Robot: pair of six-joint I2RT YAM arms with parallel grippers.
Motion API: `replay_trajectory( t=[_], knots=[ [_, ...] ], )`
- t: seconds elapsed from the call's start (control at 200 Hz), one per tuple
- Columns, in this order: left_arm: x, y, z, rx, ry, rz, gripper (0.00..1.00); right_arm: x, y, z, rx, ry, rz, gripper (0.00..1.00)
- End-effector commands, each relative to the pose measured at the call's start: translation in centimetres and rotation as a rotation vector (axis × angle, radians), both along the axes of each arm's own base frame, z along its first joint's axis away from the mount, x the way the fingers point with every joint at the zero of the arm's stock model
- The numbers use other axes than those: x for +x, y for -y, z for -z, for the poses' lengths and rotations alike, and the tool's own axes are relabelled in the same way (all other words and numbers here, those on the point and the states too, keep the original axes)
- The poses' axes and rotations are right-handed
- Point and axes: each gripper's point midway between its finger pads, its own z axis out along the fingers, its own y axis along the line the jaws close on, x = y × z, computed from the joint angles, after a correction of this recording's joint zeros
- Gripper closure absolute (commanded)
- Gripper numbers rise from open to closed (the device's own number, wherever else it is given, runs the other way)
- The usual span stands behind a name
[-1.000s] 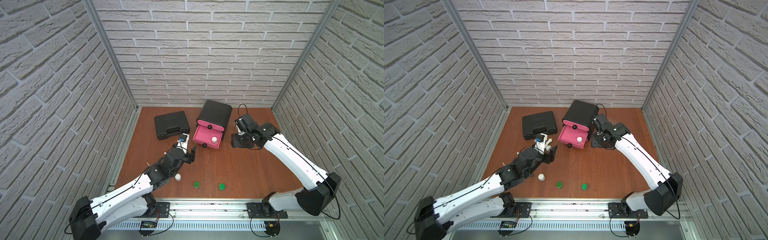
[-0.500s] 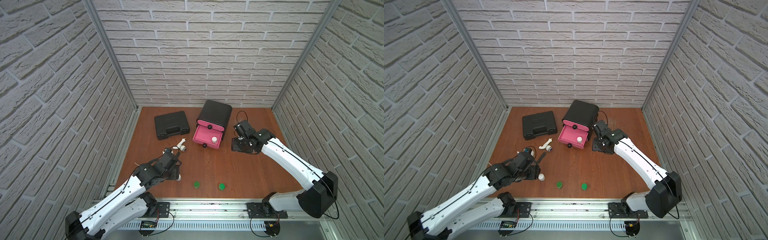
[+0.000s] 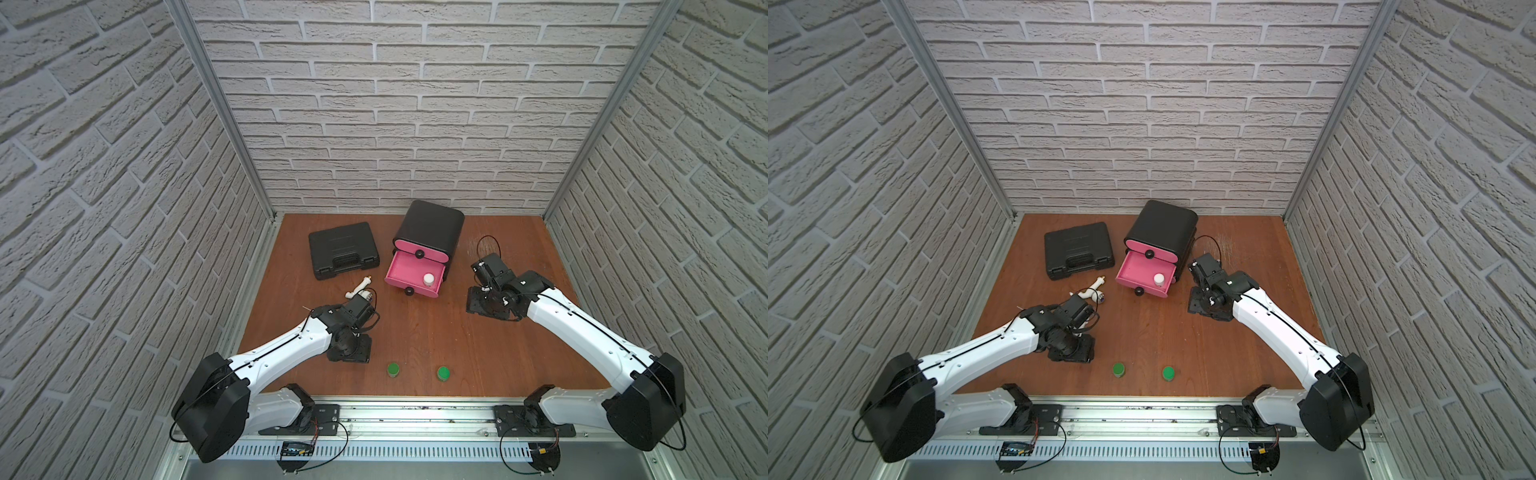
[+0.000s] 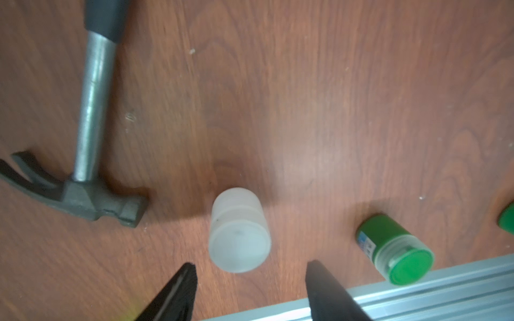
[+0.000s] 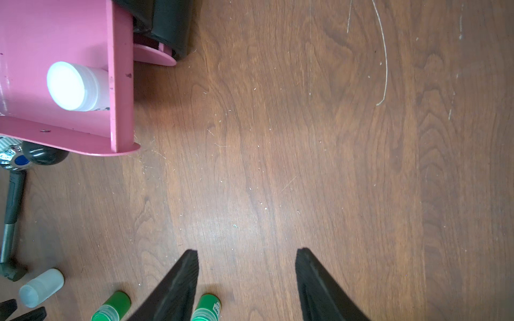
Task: Put the paint cans in the drawer according to color
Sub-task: Pick up the paint can at the center of the board.
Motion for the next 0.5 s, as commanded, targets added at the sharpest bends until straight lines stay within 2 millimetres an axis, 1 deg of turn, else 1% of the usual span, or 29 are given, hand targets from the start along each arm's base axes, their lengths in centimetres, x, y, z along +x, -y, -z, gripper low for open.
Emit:
replay_trajectory(
  t=[0.0,0.07,0.295,0.43,0.495],
  knots=[
    [0.8,0.2,0.2,0.008,0.013,0.021,0.32,0.3,0.5,-0.1,0.002,0.031,0.04,0.39],
    [1.1,0.2,0.4,0.011,0.019,0.017,0.33,0.4,0.4,0.0,0.005,0.027,0.04,0.39],
    [2.0,0.8,1.1,0.005,0.021,0.021,0.41,0.7,0.0,0.1,0.016,0.019,0.033,0.39],
    [2.1,0.5,1.4,0.023,0.017,0.017,0.45,0.7,0.1,0.1,0.013,0.018,0.034,0.39],
    [2.2,0.3,1.5,0.036,0.016,0.014,0.49,0.6,0.2,-0.1,0.013,0.022,0.033,0.39]
  ],
)
